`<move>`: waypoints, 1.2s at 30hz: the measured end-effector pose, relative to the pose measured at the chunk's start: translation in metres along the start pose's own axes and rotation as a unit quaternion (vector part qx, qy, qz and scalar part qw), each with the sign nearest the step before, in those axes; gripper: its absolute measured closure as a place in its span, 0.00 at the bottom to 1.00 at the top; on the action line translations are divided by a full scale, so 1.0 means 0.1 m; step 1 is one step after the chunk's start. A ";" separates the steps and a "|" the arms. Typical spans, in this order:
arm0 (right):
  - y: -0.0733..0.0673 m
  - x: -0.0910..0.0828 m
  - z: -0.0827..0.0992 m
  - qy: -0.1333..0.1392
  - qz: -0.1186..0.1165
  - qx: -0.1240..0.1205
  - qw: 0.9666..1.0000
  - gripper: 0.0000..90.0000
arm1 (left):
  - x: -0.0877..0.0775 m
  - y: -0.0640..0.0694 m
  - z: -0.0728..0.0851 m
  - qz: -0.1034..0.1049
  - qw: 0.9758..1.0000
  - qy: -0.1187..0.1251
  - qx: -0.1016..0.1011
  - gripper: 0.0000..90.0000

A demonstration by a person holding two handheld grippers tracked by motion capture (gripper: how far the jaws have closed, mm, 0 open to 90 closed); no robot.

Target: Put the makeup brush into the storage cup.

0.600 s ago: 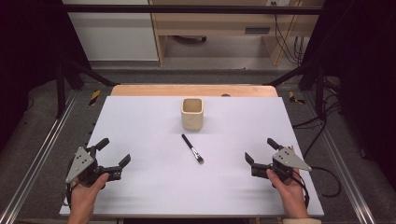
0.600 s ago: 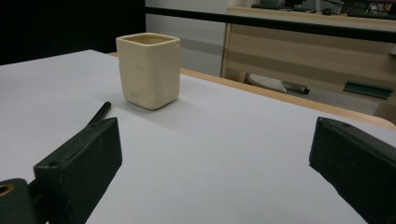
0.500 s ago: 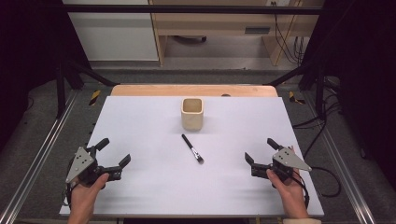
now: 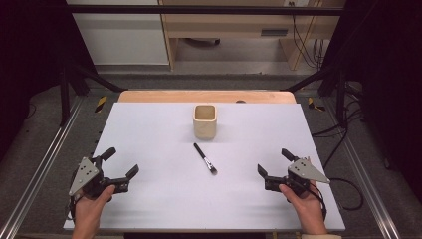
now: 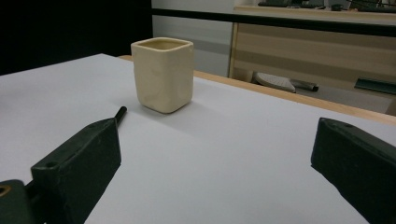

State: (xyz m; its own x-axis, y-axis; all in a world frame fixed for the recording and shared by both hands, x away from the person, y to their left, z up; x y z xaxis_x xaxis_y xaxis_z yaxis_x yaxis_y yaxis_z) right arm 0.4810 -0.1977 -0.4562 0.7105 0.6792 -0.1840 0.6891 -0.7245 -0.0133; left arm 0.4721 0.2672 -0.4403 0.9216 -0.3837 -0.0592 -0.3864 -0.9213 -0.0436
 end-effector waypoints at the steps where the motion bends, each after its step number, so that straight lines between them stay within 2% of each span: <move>1: -0.01 0.00 0.00 -0.003 0.002 -0.003 1.000 0.02 | 0.00 0.00 0.00 0.000 1.000 0.000 0.000 0.00; 6: -0.05 0.01 -0.02 0.002 0.004 0.000 1.000 0.02 | -0.01 0.01 -0.01 0.000 1.000 0.003 -0.003 0.00; 9: -0.07 0.02 -0.03 -0.001 0.004 -0.007 1.000 0.02 | -0.01 0.01 -0.01 0.001 1.000 0.003 -0.003 0.00; 19: -0.15 0.01 -0.03 -0.010 -0.005 0.006 1.000 0.03 | 0.00 0.05 -0.01 0.003 1.000 0.000 0.001 0.00; 24: -0.21 0.05 -0.03 -0.027 -0.021 0.002 0.999 0.03 | -0.01 0.06 0.00 0.004 1.000 -0.002 0.008 0.00; 31: -0.28 0.12 -0.01 -0.050 -0.022 -0.004 0.999 0.04 | 0.00 0.06 0.04 0.007 1.000 -0.009 0.017 0.00; 36: -0.33 0.20 0.01 -0.066 -0.023 0.005 0.998 0.04 | 0.03 0.05 0.05 0.005 1.000 -0.011 0.015 0.00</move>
State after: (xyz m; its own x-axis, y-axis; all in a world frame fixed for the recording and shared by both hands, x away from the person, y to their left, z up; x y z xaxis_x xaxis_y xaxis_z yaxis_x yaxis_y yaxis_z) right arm 0.4720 -0.1605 -0.4607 0.6525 0.6909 -0.3113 0.7190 -0.6942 -0.0339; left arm 0.4727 0.2620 -0.4455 0.9171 -0.3902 -0.0812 -0.3959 -0.9154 -0.0724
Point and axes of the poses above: each handheld gripper's, and its own axes: x roughly forward along the jaws, z roughly out of its underside, y roughly to its right, the point moved 7 cm from there along x, roughly forward along the jaws, and after that the axes turned 13 degrees about -z, right-handed, at the moved point
